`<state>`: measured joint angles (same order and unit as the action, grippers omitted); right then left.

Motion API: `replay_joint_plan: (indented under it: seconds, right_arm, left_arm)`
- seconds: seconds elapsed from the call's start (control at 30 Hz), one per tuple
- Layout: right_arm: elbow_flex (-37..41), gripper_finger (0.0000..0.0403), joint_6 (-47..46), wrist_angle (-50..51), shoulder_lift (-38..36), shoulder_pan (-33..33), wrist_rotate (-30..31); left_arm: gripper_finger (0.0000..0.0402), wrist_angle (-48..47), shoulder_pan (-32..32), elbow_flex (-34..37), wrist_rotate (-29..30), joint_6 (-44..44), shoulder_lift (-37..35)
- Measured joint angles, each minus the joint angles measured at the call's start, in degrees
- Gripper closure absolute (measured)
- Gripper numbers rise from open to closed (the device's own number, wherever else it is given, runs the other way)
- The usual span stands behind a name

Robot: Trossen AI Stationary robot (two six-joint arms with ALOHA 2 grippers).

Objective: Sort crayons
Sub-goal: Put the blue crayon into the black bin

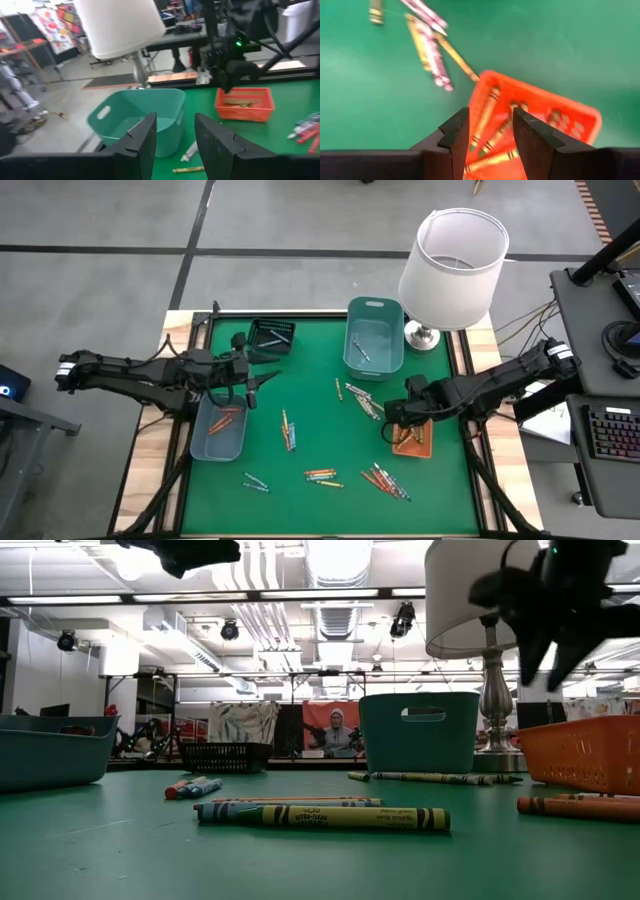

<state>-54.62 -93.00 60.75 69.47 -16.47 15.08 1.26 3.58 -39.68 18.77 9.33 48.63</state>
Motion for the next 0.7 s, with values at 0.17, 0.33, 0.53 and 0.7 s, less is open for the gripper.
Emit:
replay_joint_plan:
  seconds: [0.17, 0.33, 0.53, 0.7]
  right_arm:
    - [-3.0, 0.0275, 9.5, -0.3, 0.0, 0.0, 6.4]
    - [-3.9, 0.0280, 21.4, -3.6, 0.0, 0.0, 12.6]
    - [-3.7, 0.0281, 35.8, -10.1, 0.0, 0.0, 15.0]
    - [-3.6, 0.0287, 47.7, -15.5, 0.0, 0.0, 15.2]
  left_arm:
    - [0.0286, -1.5, 0.1, 0.0, -0.5, -3.7, 1.5]
    - [0.0286, -3.4, 0.1, 0.0, -0.5, -10.6, 3.1]
    - [0.0286, -4.5, 0.1, 0.0, -1.0, -21.5, 5.8]
    - [0.0286, -4.0, 0.1, 0.0, -1.1, -31.1, 10.2]
